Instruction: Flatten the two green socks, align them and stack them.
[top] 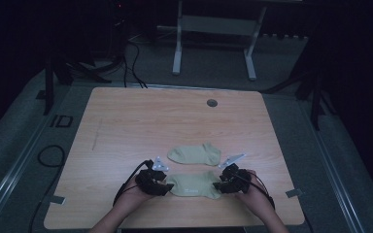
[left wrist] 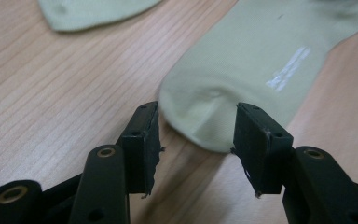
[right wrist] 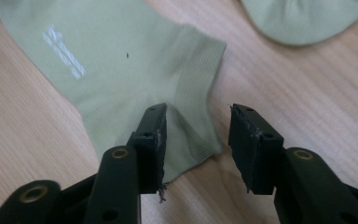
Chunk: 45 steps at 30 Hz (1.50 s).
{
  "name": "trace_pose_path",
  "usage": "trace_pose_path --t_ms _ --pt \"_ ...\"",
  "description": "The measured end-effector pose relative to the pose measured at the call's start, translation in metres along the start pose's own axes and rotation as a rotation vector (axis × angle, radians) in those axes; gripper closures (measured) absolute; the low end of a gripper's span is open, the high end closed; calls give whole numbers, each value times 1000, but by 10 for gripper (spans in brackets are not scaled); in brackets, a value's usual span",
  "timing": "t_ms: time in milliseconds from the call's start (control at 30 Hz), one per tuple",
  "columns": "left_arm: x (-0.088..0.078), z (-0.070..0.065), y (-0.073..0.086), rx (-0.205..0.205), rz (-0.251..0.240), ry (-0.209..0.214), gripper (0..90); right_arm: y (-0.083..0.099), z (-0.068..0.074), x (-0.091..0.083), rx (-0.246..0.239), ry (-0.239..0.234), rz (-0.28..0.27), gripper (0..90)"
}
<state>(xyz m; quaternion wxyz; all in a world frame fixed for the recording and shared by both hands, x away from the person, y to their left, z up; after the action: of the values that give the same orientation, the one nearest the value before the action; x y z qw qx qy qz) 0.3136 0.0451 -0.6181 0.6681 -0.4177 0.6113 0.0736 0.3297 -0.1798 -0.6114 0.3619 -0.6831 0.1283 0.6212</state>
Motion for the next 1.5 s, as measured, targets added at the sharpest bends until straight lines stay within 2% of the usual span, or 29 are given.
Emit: trace_pose_path --t_ms 67,133,200,233,300,333,367,400,500,633,667,767,833,1067,1133,1167,1200,1267,1367,1500 --pt "1 0 0 2 -2 -4 524 0 1 0 1 5 -1 575" --pt "1 1 -1 6 -4 -7 570 1 2 0 -10 26 4 629" --pt "1 0 -1 6 -5 -6 581 1 2 0 -12 31 1 643" --pt "1 0 -1 17 -1 -13 649 1 3 0 -18 33 1 685" --pt "1 -1 -1 19 2 -13 677 1 4 0 -17 37 1 702" --pt "1 -2 -1 27 4 -7 730 1 6 0 -20 36 -2 749" --pt "1 -2 -1 27 4 -7 755 1 6 0 -20 36 -2 749" --pt "2 -4 -1 29 3 7 794 1 7 0 -24 37 -3 785" --pt "2 -5 -1 24 -4 11 872 1 9 0 -15 34 -3 809" --pt "1 -6 -1 36 -2 11 884 2 11 -1 -13 18 -6 817" --pt "-2 -7 -2 42 0 17 887 1 10 -5 7 6 -25 822" --pt "-4 -7 -3 37 -8 18 889 0 10 -8 8 6 -31 822" --pt "-16 -5 -6 38 -34 12 890 -4 12 -21 -1 14 -58 824" --pt "-39 0 -18 33 -89 -14 891 -17 13 -41 -16 31 -101 825" --pt "-46 4 -23 36 -95 -26 891 -26 8 -51 -24 44 -120 824" --pt "-49 7 -26 30 -103 -29 891 -26 8 -51 -24 44 -120 824" --pt "-54 12 -33 19 -115 -35 891 -34 2 -56 -18 55 -131 825" --pt "-56 15 -37 21 -115 -42 891 -38 -1 -58 -19 62 -134 825" --pt "-61 27 -52 12 -127 -66 891 -56 -15 -68 -2 74 -155 825" --pt "-62 34 -63 9 -136 -73 891 -71 -29 -75 13 91 -161 825"
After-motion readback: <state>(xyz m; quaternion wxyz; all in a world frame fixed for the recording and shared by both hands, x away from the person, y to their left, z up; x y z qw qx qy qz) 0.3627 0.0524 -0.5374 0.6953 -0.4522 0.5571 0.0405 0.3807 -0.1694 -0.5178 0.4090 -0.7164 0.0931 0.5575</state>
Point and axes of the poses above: each handheld gripper's, and its own axes: x roughly forward along the jaws, y roughly out of its underside, z roughly to its left, the point moved 8 cm from there along x, roughly forward along the jaws, and after that the axes turned 9 degrees about z, right-handed, at the moved point
